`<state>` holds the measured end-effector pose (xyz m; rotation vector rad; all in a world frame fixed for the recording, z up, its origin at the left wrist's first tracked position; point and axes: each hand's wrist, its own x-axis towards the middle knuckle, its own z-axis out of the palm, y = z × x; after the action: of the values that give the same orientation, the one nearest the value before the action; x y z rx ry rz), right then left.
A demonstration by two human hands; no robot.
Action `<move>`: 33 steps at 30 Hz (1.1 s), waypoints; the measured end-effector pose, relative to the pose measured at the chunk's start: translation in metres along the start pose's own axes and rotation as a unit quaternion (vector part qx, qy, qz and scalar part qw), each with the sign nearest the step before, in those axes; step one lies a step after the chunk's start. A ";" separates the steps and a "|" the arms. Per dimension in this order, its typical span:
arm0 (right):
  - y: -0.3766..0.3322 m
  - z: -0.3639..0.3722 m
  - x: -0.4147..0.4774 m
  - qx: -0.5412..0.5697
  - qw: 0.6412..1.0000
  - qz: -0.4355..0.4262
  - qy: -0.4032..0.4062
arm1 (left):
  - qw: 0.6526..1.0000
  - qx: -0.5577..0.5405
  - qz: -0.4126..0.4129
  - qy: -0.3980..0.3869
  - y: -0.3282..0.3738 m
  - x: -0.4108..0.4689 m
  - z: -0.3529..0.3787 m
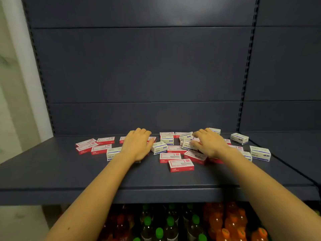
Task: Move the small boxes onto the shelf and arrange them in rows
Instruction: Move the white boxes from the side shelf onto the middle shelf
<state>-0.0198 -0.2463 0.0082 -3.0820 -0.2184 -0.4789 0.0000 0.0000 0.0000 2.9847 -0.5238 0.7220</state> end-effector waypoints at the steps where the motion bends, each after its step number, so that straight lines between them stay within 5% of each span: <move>1: 0.001 0.000 0.002 0.003 1.000 0.008 -0.012 | 1.000 -0.009 0.000 -0.001 -0.003 0.003 0.002; 7: 0.015 0.011 0.013 0.044 0.995 0.020 -0.087 | 0.995 -0.093 -0.012 -0.012 -0.012 0.015 0.014; 18: 0.023 -0.005 0.007 0.115 0.993 0.006 0.031 | 0.976 -0.150 -0.014 -0.160 -0.014 0.032 0.013; 26: 0.056 -0.012 -0.029 0.176 0.978 0.037 0.105 | 0.961 -0.267 0.002 -0.072 -0.013 0.052 -0.009; 33: 0.118 -0.029 -0.079 0.203 0.968 0.084 0.125 | 0.929 -0.351 0.099 -0.072 0.071 0.071 -0.018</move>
<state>-0.0861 -0.3753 0.0124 -2.5850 -0.0421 -0.7076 0.0277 -0.0873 0.0445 2.3340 -0.8776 0.2343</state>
